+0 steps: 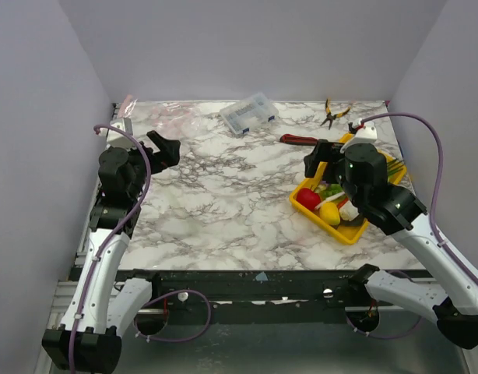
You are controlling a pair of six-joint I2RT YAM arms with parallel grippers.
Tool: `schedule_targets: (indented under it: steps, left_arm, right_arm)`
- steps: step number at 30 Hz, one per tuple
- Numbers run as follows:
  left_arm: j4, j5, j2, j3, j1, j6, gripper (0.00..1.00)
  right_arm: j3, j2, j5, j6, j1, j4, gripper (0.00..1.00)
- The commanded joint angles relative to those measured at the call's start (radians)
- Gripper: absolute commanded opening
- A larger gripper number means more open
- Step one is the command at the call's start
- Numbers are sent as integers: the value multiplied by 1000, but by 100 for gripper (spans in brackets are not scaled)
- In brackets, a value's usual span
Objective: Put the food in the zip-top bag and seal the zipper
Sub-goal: Move the zipper food storage bag to the center of the board.
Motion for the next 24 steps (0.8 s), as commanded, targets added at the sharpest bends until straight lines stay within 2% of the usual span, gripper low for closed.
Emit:
schedule_targets:
  steps: [1,4,7,10,11,16,19,24]
  left_arm:
    - [43,89,73,-16,12,-126,99]
    - [64,145,159,-36,31,-217,99]
    - [100,130,245,-58,60,-286,98]
    - [184,141,315,-117,95,-425,98]
    - [257,148,343,-140,133,-478,99]
    - [557,198,514,-230,185,-724,99]
    - [632,193,630,-206,188,-751,99]
    - [664,188,810,-141,199,-824,99]
  right_arm:
    - [29,12,6,20,-3,-23,100]
    - [59,42,17,22,-3,-65,100]
    - [70,53,-4,22,-3,-80,100]
    - [47,34,-33,33,-3,-60,100]
    - [37,22,-38,44,-3,-52,100]
    - [31,12,-53,78,-3,-79,100]
    - [22,9,-71,77,-3,-91,100]
    - [8,-26,8,116,-3,-112,100]
